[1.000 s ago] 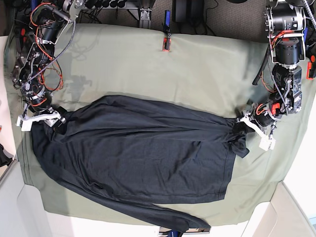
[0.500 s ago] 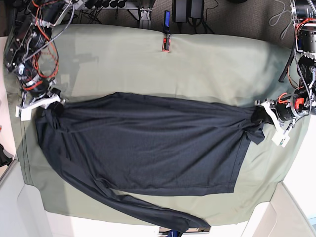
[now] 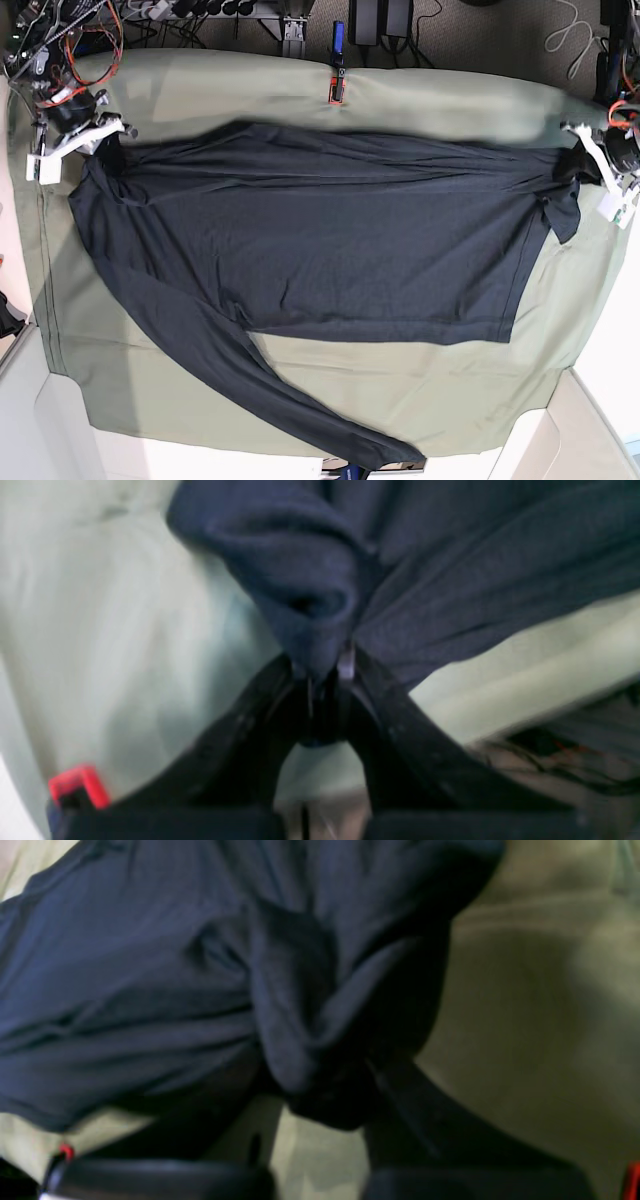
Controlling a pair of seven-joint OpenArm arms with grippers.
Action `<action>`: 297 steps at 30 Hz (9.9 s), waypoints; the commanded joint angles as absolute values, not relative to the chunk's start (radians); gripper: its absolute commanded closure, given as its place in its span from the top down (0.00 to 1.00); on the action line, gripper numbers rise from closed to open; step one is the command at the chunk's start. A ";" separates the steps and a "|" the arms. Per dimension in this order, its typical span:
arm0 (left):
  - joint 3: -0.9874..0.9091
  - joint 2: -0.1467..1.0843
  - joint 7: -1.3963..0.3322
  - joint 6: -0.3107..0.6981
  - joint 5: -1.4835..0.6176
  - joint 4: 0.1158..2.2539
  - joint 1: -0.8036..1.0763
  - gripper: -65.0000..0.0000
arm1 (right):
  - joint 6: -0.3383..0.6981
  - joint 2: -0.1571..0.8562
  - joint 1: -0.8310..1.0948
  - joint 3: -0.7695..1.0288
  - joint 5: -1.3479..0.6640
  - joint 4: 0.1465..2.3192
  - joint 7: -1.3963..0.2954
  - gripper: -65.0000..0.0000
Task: Fold the T-shirt properly
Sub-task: 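Pull the held edge back toward the arms, stretching the shirt flat, then grasp the shirt's hem corners with both grippers and fold toward the collar, then release the right gripper and reach it to the hanging sleeve, then grasp the sleeve cuff with the left gripper and fold it onto the shirt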
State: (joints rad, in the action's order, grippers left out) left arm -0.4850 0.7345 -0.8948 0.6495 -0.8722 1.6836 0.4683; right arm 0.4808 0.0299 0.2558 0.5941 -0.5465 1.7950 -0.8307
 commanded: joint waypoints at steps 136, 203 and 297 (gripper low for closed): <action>-0.206 0.740 -0.707 0.698 -0.812 1.371 0.102 0.14 | 0.488 0.218 0.097 0.459 -0.403 1.687 -0.682 0.20; -0.324 0.740 -0.796 0.698 -0.991 1.380 0.098 0.45 | 0.321 0.025 -0.229 -0.308 -0.034 1.528 -0.607 0.00; 0.229 0.095 -0.540 0.693 -0.373 0.981 -0.455 0.24 | 0.137 0.149 -0.005 0.209 -0.042 1.589 -0.653 0.00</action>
